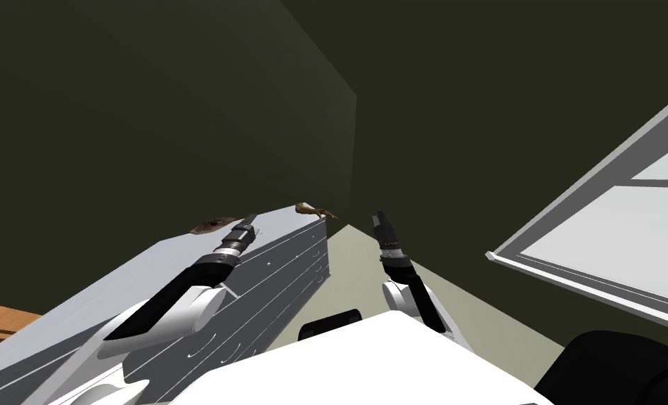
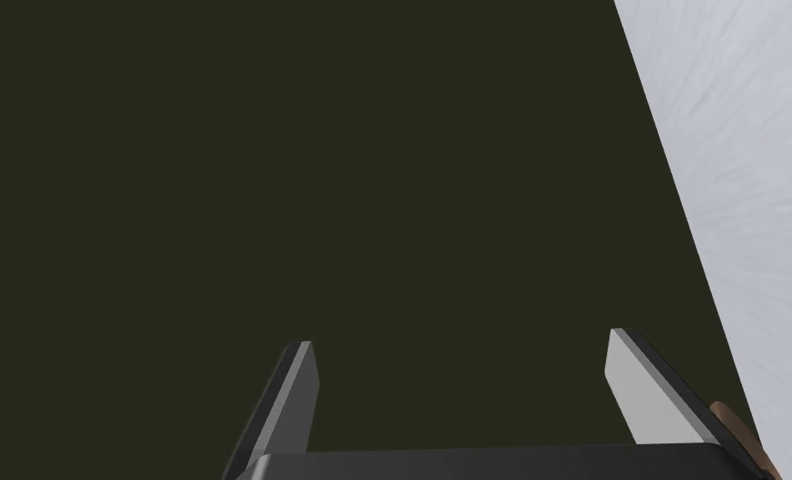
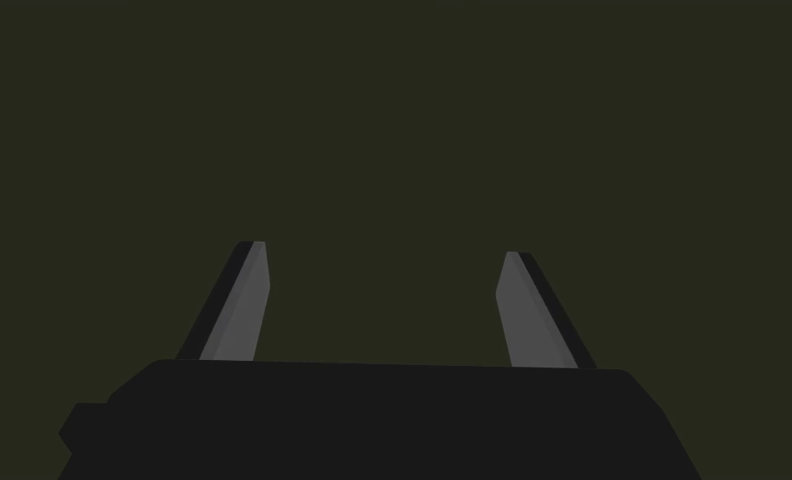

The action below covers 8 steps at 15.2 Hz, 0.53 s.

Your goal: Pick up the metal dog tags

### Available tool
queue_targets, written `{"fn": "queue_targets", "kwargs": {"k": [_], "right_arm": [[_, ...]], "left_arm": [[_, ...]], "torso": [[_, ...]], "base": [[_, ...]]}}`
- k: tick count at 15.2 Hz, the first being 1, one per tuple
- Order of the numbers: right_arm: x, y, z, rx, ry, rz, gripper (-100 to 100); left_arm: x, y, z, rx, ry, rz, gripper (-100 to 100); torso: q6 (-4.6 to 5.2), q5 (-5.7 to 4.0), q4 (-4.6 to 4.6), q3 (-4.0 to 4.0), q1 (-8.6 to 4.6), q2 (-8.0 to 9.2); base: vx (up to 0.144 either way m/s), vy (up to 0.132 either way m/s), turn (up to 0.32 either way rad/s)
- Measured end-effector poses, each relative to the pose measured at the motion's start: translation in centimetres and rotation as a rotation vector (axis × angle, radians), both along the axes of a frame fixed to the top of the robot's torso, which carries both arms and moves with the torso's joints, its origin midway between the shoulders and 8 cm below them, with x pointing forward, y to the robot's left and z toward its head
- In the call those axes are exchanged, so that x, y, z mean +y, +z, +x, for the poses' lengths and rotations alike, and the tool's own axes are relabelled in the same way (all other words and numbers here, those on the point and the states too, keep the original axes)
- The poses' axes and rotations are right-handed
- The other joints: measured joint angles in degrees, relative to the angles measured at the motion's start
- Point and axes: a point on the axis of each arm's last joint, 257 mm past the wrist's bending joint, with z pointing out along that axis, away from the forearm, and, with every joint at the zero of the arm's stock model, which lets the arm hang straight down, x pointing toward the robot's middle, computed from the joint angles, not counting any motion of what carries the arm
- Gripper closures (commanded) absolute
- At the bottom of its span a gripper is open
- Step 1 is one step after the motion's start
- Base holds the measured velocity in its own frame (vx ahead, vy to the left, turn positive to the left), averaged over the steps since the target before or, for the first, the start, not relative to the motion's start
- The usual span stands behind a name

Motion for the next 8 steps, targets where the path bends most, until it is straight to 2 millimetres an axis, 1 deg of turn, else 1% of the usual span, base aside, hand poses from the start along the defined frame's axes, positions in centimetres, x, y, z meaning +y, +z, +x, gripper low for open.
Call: {"fn": "queue_targets", "kwargs": {"k": [2, 3, 5, 8], "right_arm": [[0.0, 0.0, 0.0, 0.0, 0.0, 0.0, 0], [0.0, 0.0, 0.0, 0.0, 0.0, 0.0, 0], [0.0, 0.0, 0.0, 0.0, 0.0, 0.0, 0], [0.0, 0.0, 0.0, 0.0, 0.0, 0.0, 0]], "left_arm": [[0.5, -0.1, 0.3, 0.021, 0.013, 0.005, -100], [0.9, -0.1, 0.5, 0.032, 0.022, 0.009, -100], [1.4, -0.7, 0.6, 0.064, 0.037, 0.009, -100], [2.8, -1.0, 1.0, 0.102, 0.066, 0.018, -100]], "torso": [[0.02, 0.0, 0.01, 0.01, 0.0, 0.01], [0.02, -0.01, 0.0, 0.0, -0.02, 0.0], [-0.01, 0.01, 0.0, 0.01, 0.03, 0.01], [0.0, -0.01, 0.0, -0.01, -0.02, -0.02]], "base": [[0.009, -0.041, -0.085], [0.011, -0.031, -0.038], [0.011, -0.028, -0.023], [0.014, -0.034, -0.036]]}}
